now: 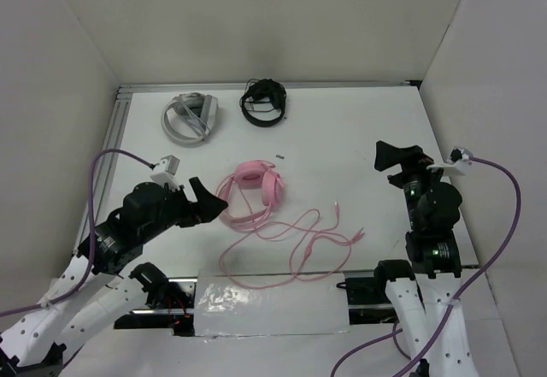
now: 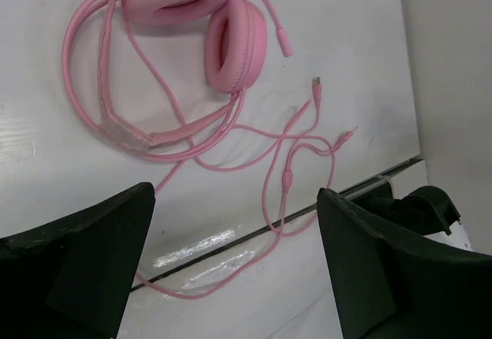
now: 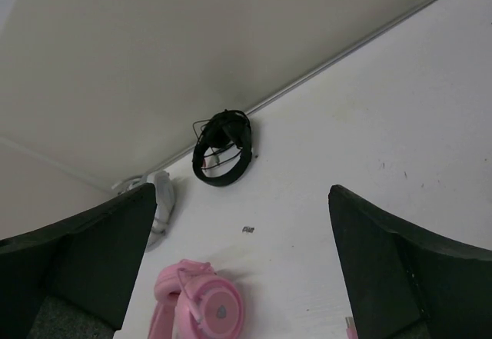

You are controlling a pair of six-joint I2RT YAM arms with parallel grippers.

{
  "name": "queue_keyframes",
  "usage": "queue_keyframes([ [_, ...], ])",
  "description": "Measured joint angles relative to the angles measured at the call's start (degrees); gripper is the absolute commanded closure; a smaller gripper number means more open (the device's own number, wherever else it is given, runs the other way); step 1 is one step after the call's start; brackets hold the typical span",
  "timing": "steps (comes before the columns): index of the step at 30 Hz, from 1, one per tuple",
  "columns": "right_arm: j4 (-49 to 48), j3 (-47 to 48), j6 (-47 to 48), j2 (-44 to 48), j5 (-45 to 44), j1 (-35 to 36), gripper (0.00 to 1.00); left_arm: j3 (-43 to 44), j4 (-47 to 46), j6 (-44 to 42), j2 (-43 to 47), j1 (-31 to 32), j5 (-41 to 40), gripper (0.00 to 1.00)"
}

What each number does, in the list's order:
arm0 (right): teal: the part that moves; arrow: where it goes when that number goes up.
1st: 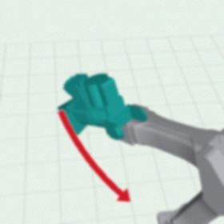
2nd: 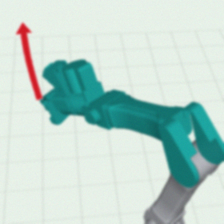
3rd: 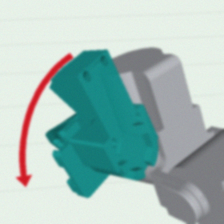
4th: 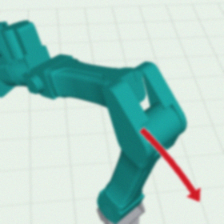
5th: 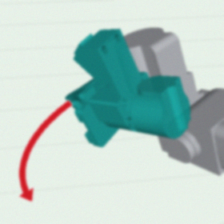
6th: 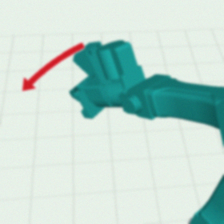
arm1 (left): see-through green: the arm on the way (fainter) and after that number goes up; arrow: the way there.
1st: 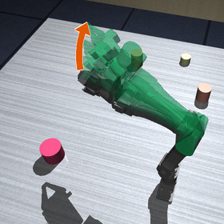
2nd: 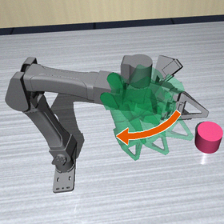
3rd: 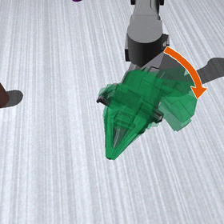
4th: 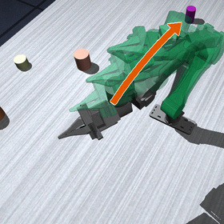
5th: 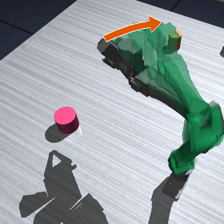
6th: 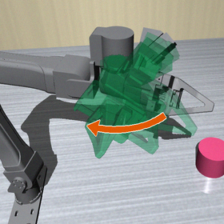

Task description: Wrap the headphones

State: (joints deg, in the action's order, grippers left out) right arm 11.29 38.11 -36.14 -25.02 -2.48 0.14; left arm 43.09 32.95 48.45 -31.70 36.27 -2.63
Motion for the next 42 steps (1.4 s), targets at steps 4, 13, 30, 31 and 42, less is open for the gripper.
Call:
queue_keyframes([
  [4,1.2,0.2,-1.0,0.5,-0.4,0.0,0.0,0.2,2.8,3.5,-2.7,0.0,-1.1,0.01],
  [13,2.5,-4.1,-1.5,-2.0,0.8,0.0,0.0,0.9,10.6,12.2,-10.6,0.0,-3.7,0.01],
  [30,6.0,-8.0,-1.9,-2.6,-2.7,0.0,0.0,1.2,12.3,23.7,-32.8,-4.4,-1.1,0.01],
  [31,6.1,-8.2,-1.9,-2.3,-2.9,0.0,0.0,1.4,11.4,23.7,-34.1,-5.7,-0.7,0.01],
  [42,7.2,-8.6,-1.9,-1.5,-4.3,0.0,0.0,7.3,4.6,26.2,-47.8,-10.3,0.8,0.06],
])
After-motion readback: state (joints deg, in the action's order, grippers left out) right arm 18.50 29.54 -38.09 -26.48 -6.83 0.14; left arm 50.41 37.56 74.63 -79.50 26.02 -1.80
